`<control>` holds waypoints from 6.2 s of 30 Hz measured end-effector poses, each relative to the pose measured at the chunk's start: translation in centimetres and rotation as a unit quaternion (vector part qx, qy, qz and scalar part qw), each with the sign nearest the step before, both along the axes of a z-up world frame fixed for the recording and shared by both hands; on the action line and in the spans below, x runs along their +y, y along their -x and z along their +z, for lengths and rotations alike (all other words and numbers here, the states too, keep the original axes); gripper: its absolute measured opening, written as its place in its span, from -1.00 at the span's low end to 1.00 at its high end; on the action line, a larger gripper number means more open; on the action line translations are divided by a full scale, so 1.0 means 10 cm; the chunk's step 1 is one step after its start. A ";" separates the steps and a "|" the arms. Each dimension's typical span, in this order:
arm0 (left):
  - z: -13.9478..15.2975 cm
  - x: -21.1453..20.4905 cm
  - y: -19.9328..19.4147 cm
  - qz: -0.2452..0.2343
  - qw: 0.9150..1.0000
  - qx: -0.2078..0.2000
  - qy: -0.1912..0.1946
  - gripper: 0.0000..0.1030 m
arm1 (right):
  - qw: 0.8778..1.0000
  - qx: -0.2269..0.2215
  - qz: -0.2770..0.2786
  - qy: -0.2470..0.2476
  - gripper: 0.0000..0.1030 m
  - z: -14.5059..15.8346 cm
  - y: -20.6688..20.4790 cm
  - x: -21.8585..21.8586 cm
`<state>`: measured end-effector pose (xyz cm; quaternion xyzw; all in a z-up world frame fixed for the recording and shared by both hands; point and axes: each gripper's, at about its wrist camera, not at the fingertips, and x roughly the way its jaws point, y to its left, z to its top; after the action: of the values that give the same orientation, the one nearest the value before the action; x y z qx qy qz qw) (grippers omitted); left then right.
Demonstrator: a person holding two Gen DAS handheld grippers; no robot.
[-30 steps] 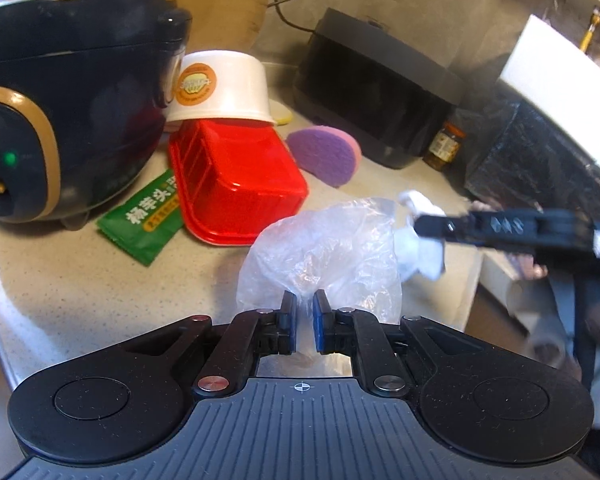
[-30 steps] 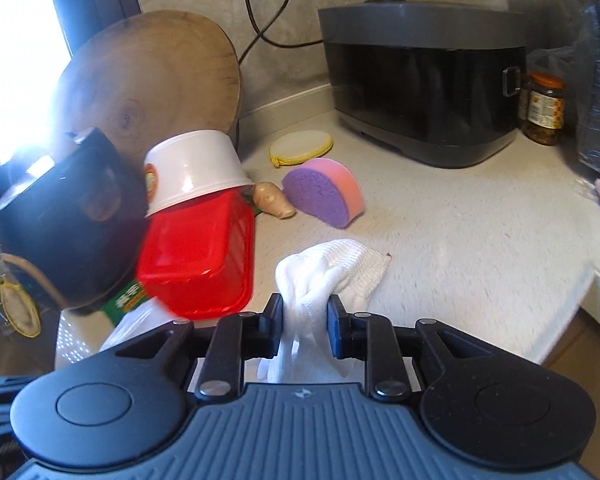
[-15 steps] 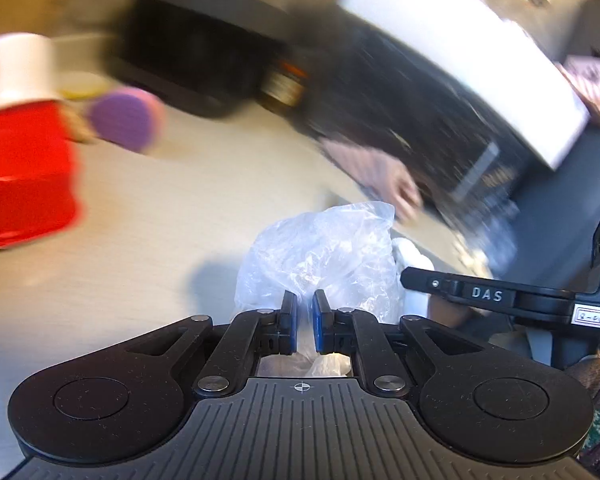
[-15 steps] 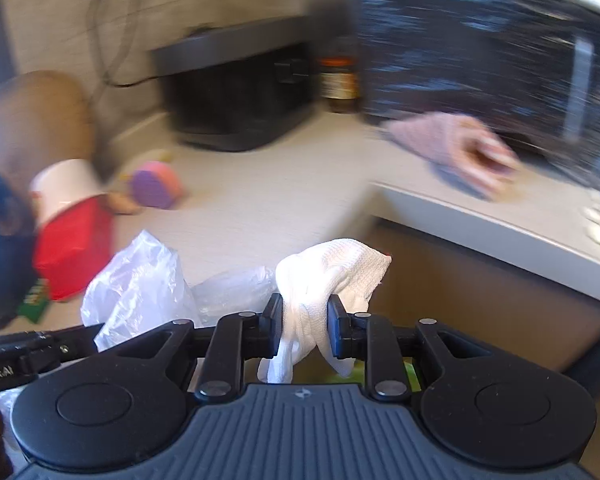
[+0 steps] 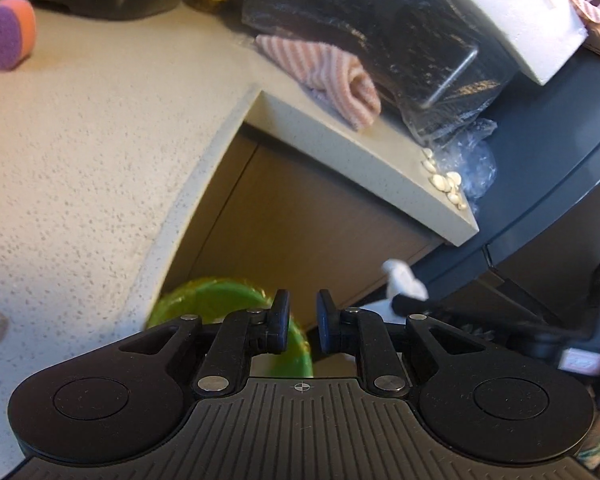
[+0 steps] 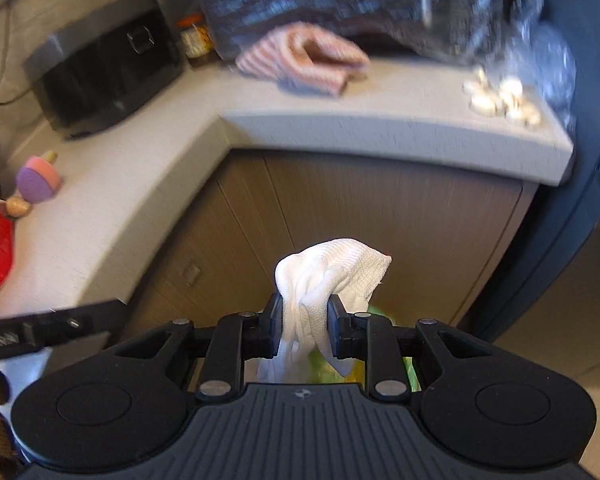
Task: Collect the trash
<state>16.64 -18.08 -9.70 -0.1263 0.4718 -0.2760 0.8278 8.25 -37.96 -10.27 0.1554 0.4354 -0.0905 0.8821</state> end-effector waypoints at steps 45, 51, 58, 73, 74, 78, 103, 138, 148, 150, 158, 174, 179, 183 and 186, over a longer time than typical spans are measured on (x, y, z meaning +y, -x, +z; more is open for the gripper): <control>0.71 2.14 0.80 0.391 0.916 -0.063 -0.060 -0.67 | 0.949 -0.141 0.283 -0.011 0.53 0.65 -1.29 1.89; 0.69 2.44 1.05 0.456 0.887 -0.048 -0.056 -0.67 | 0.903 -0.121 0.411 -0.026 0.53 0.67 -1.38 2.75; 0.69 2.51 1.28 0.479 0.874 -0.035 -0.075 -0.67 | 0.865 -0.157 0.477 0.003 0.62 0.70 -1.45 3.44; 0.63 2.70 1.53 0.497 0.865 -0.029 -0.054 -0.67 | 0.872 -0.153 0.454 0.098 0.95 0.34 -1.64 3.79; 0.63 2.71 1.53 0.496 0.866 -0.029 -0.052 -0.67 | 0.875 -0.146 0.452 0.094 0.96 0.33 -1.65 3.78; 0.61 2.74 1.53 0.486 0.873 -0.030 -0.043 -0.67 | 0.888 -0.118 0.439 0.068 0.94 0.31 -1.67 3.68; 0.59 2.34 1.04 0.376 0.924 -0.038 -0.049 -0.67 | 0.948 -0.131 0.283 0.060 0.95 0.47 -1.40 2.32; 0.33 2.24 -0.18 0.300 0.912 -0.069 -0.269 -0.58 | 0.937 -0.143 0.316 -0.039 0.95 0.31 -1.56 1.70; 0.42 2.17 0.10 0.307 0.921 -0.078 -0.226 -0.57 | 0.937 -0.157 0.312 0.020 0.95 0.29 -1.55 1.88; 0.48 2.14 0.12 0.309 0.920 -0.105 -0.217 -0.57 | 0.938 -0.156 0.306 0.040 0.95 0.28 -1.53 1.95; 0.51 2.11 0.11 0.309 0.927 -0.092 -0.194 -0.58 | 0.919 -0.155 0.351 0.089 0.96 0.41 -1.53 2.09; 0.67 1.23 -0.09 0.203 0.967 -0.117 -0.097 -0.58 | 0.959 -0.140 0.243 -0.038 0.96 0.49 -1.98 1.38; 0.64 1.18 -0.20 0.212 0.967 -0.107 -0.091 -0.58 | 0.968 -0.124 0.219 -0.013 0.96 0.37 -2.02 1.25; 0.57 1.19 -0.28 0.220 0.967 -0.093 -0.090 -0.58 | 0.971 -0.109 0.208 -0.051 0.83 0.23 -2.03 1.14; 0.52 1.19 -0.33 0.213 0.969 -0.093 -0.085 -0.52 | 0.967 -0.113 0.215 -0.076 0.53 0.23 -2.02 1.11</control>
<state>19.97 -6.18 -4.50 -0.1271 0.3764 -0.0629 0.9155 28.42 -26.86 -8.01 0.1340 0.3615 0.1531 0.9099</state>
